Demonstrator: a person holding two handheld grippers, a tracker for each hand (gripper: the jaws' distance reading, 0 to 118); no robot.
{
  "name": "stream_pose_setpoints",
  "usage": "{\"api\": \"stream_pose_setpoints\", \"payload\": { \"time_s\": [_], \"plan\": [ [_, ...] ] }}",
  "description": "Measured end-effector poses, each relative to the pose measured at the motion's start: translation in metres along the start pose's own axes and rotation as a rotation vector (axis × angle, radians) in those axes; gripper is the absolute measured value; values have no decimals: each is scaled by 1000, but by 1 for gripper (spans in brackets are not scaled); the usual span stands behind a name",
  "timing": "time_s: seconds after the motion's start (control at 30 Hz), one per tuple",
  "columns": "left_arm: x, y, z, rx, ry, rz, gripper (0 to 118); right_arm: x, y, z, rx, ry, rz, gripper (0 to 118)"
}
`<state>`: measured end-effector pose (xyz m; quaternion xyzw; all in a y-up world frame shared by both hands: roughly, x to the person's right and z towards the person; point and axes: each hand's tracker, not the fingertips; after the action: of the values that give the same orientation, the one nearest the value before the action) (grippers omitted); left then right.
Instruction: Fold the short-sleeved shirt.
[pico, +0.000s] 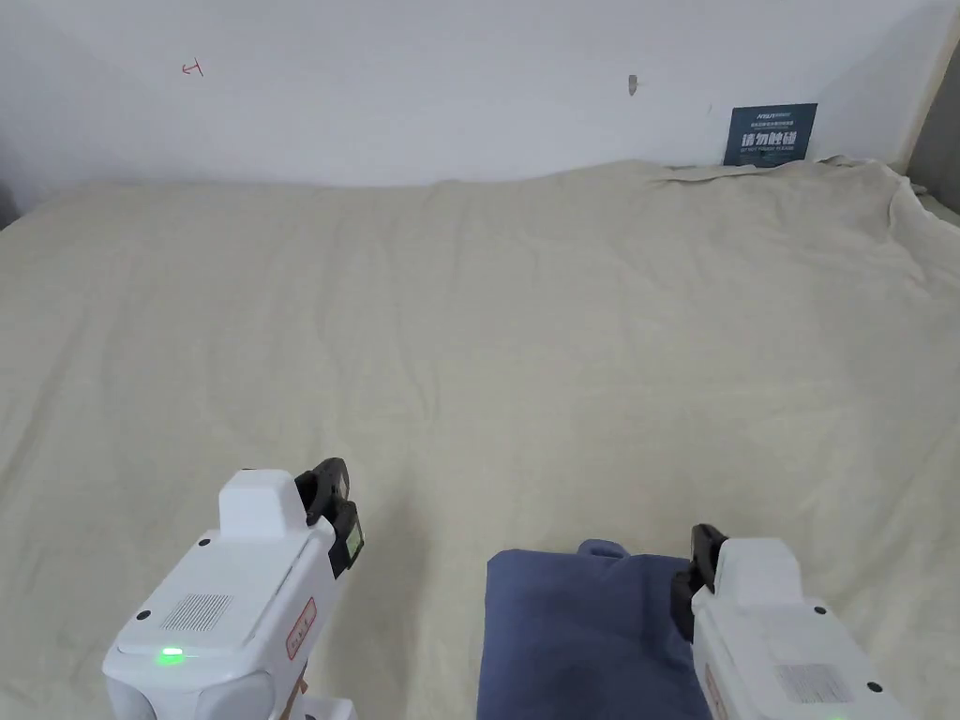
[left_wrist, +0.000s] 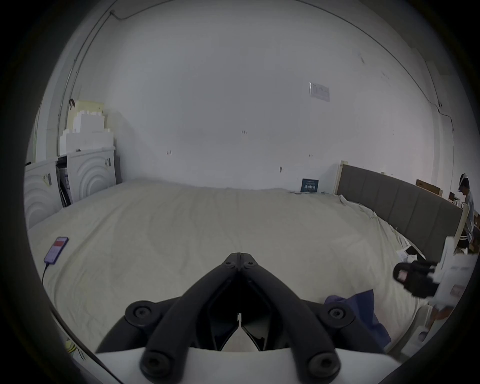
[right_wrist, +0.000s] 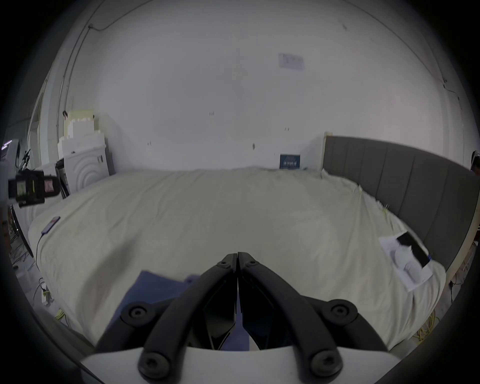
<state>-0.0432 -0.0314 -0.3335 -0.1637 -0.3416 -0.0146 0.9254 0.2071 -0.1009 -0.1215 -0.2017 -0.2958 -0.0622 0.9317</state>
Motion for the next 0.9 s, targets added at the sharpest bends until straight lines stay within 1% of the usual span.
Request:
{"api": "stream_pose_setpoints", "payload": {
  "time_s": [0.17,0.2,0.4,0.43,0.5,0.57,0.6,0.67,0.7,0.73,0.77,0.87,0.9],
  "plan": [
    [0,-18,-11,-103,-42,35,0,-7,-32,-21,-93,14,1,1],
    [0,-22,-14,-134,-53,46,0,-9,-37,-25,-116,11,12,1],
    [0,-43,-33,-295,-114,125,0,-7,-60,-46,-191,-8,-5,1],
    [0,-46,-37,-314,-137,146,3,-5,-63,-50,-208,-10,-6,1],
    [2,-53,-45,-387,-168,167,5,-2,-70,-55,-223,-13,-16,1],
    [7,-59,-54,-459,-205,170,10,0,-75,-55,-219,-16,-53,0],
    [11,-62,-56,-475,-221,175,13,0,-75,-55,-217,-18,-55,0],
    [14,-67,-66,-550,-267,206,29,-3,-74,-54,-214,-22,-35,0],
    [15,-70,-74,-611,-303,243,42,-4,-75,-54,-211,-25,-32,0],
    [17,-75,-80,-659,-329,277,57,-4,-75,-54,-208,-27,-32,0],
    [17,-79,-84,-672,-347,301,66,-3,-75,-53,-207,-27,-34,0],
    [20,-87,-97,-734,-388,366,84,-2,-73,-53,-214,-23,-47,0],
    [21,-88,-102,-761,-408,376,92,-2,-73,-53,-215,-21,-42,0]
  ]
}}
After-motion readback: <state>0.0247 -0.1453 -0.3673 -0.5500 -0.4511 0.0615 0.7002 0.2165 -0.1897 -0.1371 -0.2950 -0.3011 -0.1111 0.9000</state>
